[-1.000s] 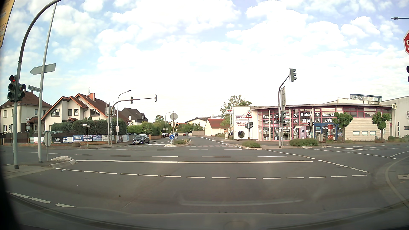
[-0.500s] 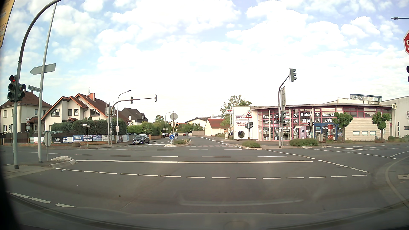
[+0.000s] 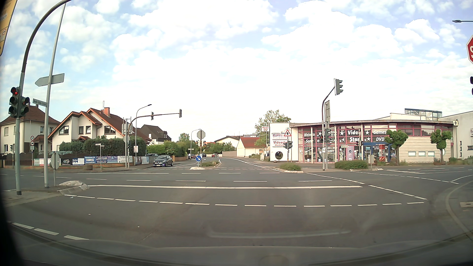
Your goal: Follow the waypoints while adhering to traffic rules and regulations
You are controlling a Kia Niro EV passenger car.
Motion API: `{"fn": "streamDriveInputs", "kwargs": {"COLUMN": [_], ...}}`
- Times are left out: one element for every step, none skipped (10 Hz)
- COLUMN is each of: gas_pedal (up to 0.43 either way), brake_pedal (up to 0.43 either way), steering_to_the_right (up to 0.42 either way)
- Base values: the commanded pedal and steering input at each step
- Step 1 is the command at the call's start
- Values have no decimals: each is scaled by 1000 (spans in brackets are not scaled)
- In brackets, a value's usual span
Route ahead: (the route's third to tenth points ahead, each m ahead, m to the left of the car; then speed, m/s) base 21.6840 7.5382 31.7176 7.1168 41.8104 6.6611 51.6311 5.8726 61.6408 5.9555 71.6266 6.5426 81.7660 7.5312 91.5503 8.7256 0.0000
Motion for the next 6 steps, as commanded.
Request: {"fn": "streamDriveInputs", "kwargs": {"gas_pedal": [0, 0, 0, 0, 0, 0], "brake_pedal": [268, 268, 268, 268, 268, 268], "steering_to_the_right": [0, 0, 1, 0, 0, 0]}}
